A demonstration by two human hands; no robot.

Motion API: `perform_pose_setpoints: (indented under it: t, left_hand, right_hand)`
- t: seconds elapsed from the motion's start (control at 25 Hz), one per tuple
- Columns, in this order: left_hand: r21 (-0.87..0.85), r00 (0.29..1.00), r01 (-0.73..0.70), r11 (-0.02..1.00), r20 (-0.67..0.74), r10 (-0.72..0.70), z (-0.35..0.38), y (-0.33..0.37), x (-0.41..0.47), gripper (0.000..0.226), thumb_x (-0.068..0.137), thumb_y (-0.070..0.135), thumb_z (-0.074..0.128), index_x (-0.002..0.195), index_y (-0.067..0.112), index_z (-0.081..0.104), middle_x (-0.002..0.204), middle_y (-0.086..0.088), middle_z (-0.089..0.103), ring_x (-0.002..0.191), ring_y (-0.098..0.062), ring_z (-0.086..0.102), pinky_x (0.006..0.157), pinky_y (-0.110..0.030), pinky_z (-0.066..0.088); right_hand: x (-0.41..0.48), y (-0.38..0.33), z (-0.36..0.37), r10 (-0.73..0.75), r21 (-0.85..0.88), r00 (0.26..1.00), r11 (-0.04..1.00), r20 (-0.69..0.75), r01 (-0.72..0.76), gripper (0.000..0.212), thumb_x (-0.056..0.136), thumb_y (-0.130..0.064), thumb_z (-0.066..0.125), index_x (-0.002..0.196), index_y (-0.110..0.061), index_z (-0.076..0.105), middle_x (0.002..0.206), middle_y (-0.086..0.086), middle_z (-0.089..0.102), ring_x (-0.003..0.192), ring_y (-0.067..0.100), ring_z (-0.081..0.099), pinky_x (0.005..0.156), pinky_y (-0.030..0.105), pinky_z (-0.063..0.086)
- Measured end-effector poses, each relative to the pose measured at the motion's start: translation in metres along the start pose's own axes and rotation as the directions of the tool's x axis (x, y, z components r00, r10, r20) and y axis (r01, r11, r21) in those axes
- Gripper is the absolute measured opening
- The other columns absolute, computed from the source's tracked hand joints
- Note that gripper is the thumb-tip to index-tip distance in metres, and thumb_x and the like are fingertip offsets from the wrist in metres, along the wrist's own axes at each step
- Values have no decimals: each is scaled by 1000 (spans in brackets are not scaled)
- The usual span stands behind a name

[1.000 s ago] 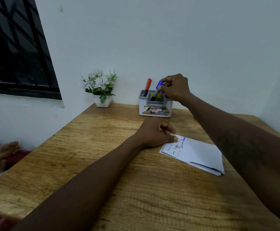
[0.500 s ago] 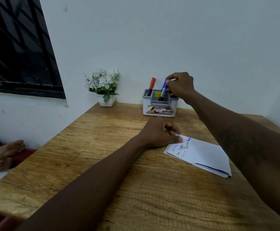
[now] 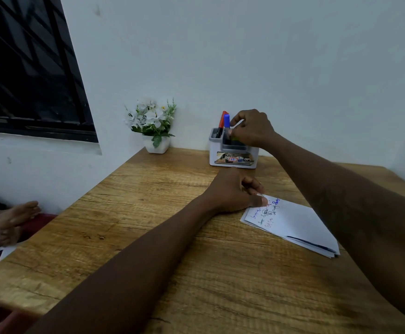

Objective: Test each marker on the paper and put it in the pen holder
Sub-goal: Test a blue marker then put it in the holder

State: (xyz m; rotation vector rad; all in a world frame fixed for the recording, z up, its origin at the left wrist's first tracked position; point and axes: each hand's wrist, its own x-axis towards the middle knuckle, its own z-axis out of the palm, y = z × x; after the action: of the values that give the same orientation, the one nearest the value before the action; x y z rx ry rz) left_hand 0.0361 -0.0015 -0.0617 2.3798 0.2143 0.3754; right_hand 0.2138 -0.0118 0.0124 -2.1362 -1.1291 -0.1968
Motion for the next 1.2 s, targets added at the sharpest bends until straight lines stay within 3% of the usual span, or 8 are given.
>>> perform_pose_setpoints:
  t: [0.08, 0.2, 0.32, 0.52, 0.76, 1.0, 1.12, 1.2]
  left_hand:
    - [-6, 1000, -4, 1000, 0, 4, 0, 0, 0, 34, 79, 33, 86, 109, 19, 78, 99, 7, 77, 80, 1, 66, 65, -9, 46]
    - [-9, 1000, -8, 1000, 1, 8, -1, 0, -1, 33, 79, 32, 86, 109, 19, 78, 98, 8, 77, 81, 0, 67, 69, -11, 49]
    - [2, 1000, -13, 1000, 6, 13, -1, 0, -1, 34, 80, 32, 85, 110, 19, 78, 99, 6, 77, 80, 0, 65, 67, -10, 46]
    - [3, 1000, -11, 1000, 9, 11, -1, 0, -1, 35, 80, 32, 85, 111, 19, 78, 101, 6, 77, 78, 2, 65, 65, -8, 45]
    - [-5, 1000, -28, 1000, -3, 28, 0, -1, 1, 33, 79, 32, 86, 108, 20, 79, 96, 9, 77, 79, 2, 65, 64, -6, 45]
    - [-2, 999, -37, 999, -9, 37, 0, -2, 0, 31, 78, 32, 87, 106, 21, 80, 76, 21, 67, 73, 8, 64, 60, -1, 43]
    - [-1, 1000, -29, 1000, 2, 29, -1, -1, 0, 32, 79, 32, 86, 107, 20, 79, 89, 17, 74, 76, 4, 65, 64, -5, 47]
    - [2, 1000, -22, 1000, 8, 22, -1, 0, 0, 33, 79, 32, 86, 109, 19, 79, 98, 9, 77, 79, 1, 66, 66, -8, 47]
  right_hand:
    - [-1, -1, 0, -1, -7, 1000, 1000, 9, 1, 41, 78, -42, 84, 115, -26, 74, 118, 3, 75, 109, 20, 69, 94, 37, 54]
    - [-2, -5, 1, -25, -113, 999, 993, 26, 27, 50, 82, -57, 78, 126, -34, 72, 119, -5, 76, 110, 16, 69, 88, 34, 52]
    - [-4, -11, 3, -54, -179, 997, 982, 50, 62, 46, 90, -53, 73, 131, -34, 70, 117, -7, 77, 111, 19, 68, 83, 32, 49]
    - [0, -9, 3, -37, -90, 999, 995, -37, 34, 19, 92, -34, 70, 101, -17, 74, 88, 0, 68, 92, 25, 67, 73, 32, 44]
    - [3, 1, -11, 110, 189, 983, 979, -147, -81, 38, 100, -33, 60, 88, 2, 71, 78, 9, 66, 75, 23, 58, 78, 43, 51]
    - [-1, 12, -14, 58, 20, 988, 998, -143, -56, 43, 96, -40, 67, 76, -3, 75, 66, 8, 65, 60, 18, 56, 64, 29, 41]
    - [0, 15, -13, 28, -105, 991, 994, -134, -43, 38, 97, -38, 67, 75, -7, 72, 59, -1, 57, 55, 11, 50, 60, 26, 35]
    - [0, 17, -11, 24, -111, 986, 993, -162, -43, 33, 93, -38, 71, 83, -7, 78, 66, 0, 64, 61, 14, 56, 63, 25, 38]
